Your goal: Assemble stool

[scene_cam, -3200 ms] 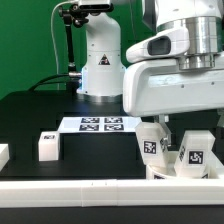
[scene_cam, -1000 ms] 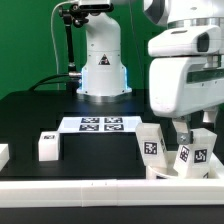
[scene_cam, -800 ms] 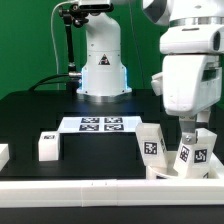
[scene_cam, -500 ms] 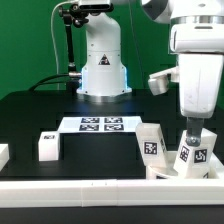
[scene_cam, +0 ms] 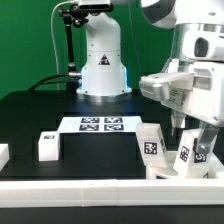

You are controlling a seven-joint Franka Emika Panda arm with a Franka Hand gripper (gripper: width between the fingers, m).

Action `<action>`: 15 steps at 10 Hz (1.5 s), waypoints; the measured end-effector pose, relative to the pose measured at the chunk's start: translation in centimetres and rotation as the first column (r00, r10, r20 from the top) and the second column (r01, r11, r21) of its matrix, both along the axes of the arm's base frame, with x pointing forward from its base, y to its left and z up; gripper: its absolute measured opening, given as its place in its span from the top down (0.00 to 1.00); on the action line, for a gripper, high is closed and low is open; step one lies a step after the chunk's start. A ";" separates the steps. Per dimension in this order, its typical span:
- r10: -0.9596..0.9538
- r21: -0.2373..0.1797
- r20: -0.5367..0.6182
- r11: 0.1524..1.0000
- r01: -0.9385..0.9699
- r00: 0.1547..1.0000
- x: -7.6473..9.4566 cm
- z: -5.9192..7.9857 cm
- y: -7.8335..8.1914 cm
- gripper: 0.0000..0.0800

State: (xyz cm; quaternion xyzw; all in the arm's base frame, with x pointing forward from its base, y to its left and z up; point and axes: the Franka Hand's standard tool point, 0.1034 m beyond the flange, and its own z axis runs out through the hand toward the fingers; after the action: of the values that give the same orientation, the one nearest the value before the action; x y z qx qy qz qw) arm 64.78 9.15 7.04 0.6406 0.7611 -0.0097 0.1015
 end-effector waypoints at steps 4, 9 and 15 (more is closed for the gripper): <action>0.001 -0.013 -0.006 1.000 -0.002 1.000 0.1 -0.2 -0.1 0.35; -0.038 -0.011 -0.005 0.999 0.038 0.999 0.0 -0.2 -0.3 0.58; -0.487 -0.001 -0.041 0.873 0.488 0.872 -0.3 -0.2 -1.9 0.57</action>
Offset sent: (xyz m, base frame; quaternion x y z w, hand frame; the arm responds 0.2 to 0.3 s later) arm 0.0000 0.0000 0.0000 0.0000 0.0000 0.0000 1.0000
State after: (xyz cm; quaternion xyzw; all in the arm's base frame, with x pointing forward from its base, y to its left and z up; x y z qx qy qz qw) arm 64.45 7.27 6.80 0.8118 0.5770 -0.0440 0.0778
